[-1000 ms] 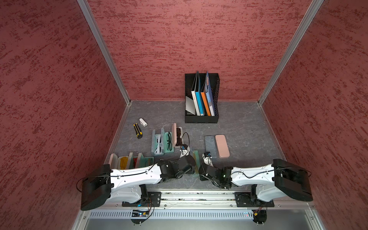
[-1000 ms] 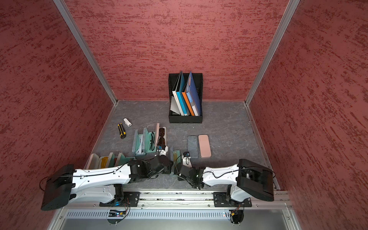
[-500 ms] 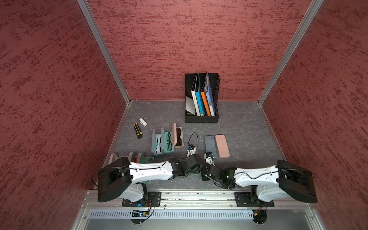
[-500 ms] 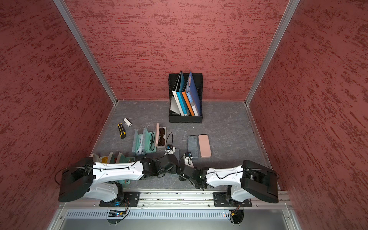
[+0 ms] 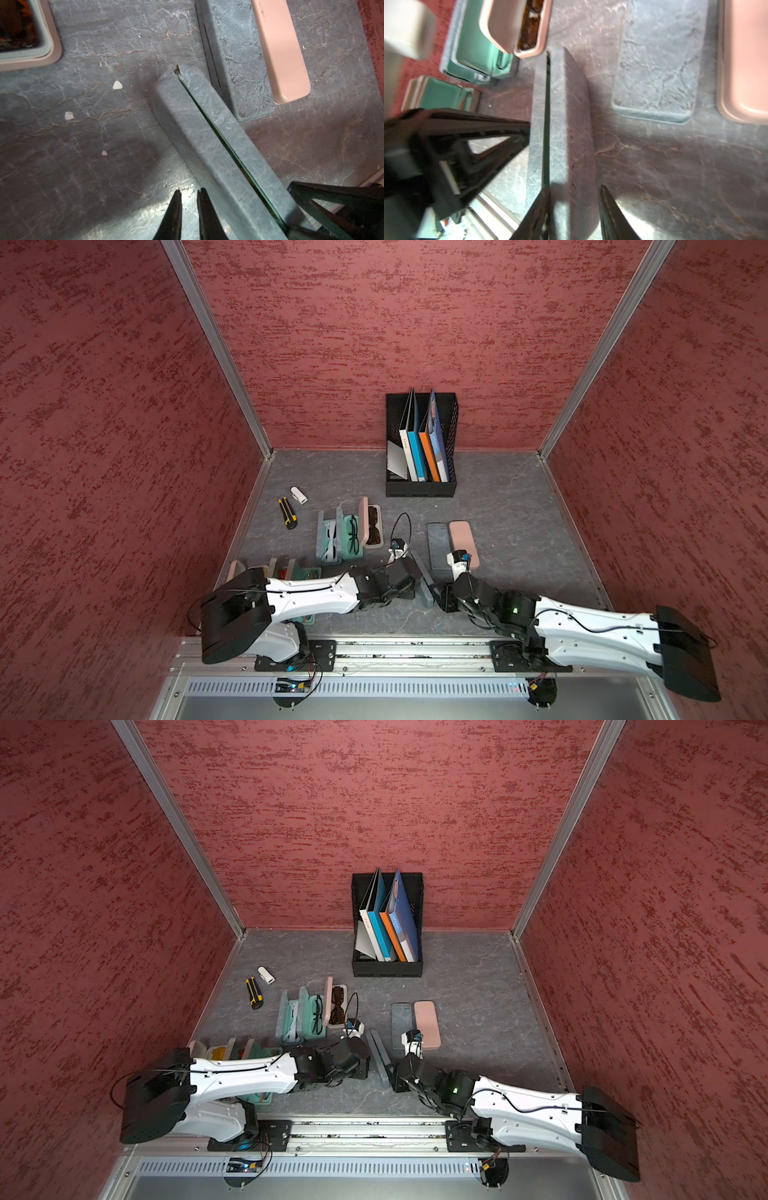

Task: Close the glasses case
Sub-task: Close the glasses case at the center of the board.

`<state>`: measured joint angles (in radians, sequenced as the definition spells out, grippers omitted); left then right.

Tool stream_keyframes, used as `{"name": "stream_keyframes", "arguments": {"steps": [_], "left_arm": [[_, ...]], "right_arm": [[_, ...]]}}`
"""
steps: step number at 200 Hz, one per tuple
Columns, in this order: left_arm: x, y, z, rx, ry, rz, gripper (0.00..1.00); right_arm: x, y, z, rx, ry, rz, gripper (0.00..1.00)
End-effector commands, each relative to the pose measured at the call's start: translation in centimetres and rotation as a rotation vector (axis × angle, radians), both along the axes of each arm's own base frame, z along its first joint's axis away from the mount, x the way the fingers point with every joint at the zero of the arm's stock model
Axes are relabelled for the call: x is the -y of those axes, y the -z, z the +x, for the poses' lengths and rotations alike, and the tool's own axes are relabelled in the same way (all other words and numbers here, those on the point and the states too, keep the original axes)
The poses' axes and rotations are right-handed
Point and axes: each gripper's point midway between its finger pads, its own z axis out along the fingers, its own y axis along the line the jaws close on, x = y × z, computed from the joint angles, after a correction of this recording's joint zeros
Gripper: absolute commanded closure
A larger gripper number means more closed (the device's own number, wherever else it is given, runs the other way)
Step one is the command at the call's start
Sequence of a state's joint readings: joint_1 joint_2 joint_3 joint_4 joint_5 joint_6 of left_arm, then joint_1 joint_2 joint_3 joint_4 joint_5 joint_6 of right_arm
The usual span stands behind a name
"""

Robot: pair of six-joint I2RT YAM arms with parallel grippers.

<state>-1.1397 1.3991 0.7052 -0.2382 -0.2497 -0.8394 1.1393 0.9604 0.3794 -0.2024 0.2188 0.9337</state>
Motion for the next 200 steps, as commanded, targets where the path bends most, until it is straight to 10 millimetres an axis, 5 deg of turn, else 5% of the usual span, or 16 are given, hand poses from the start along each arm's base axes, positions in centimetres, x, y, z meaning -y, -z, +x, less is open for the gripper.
{"name": "stream_keyframes", "arguments": {"steps": [1, 55, 88, 112, 135, 200], "left_arm": [[0.6, -0.1, 0.1, 0.001, 0.015, -0.007, 0.82], [1.8, -0.1, -0.1, 0.007, 0.032, -0.050, 0.77], [2.8, 0.1, -0.5, 0.011, 0.035, -0.031, 0.57], [2.1, 0.5, -0.4, 0.011, -0.010, -0.037, 0.34], [1.8, -0.1, -0.4, 0.036, -0.034, -0.088, 0.23], [2.1, -3.2, -1.2, 0.116, -0.021, -0.155, 0.15]], "right_arm": [[-0.2, 1.1, -0.4, -0.029, -0.033, -0.001, 0.61], [-2.1, 3.4, -0.9, -0.104, -0.079, 0.021, 0.59], [-2.4, 5.1, -1.1, -0.142, -0.082, 0.034, 0.59], [-1.9, 5.2, -1.1, -0.141, -0.074, 0.054, 0.58], [-0.8, 4.9, -1.2, -0.132, -0.055, 0.089, 0.58], [0.5, 3.3, -1.7, -0.121, -0.065, 0.276, 0.52]]}}
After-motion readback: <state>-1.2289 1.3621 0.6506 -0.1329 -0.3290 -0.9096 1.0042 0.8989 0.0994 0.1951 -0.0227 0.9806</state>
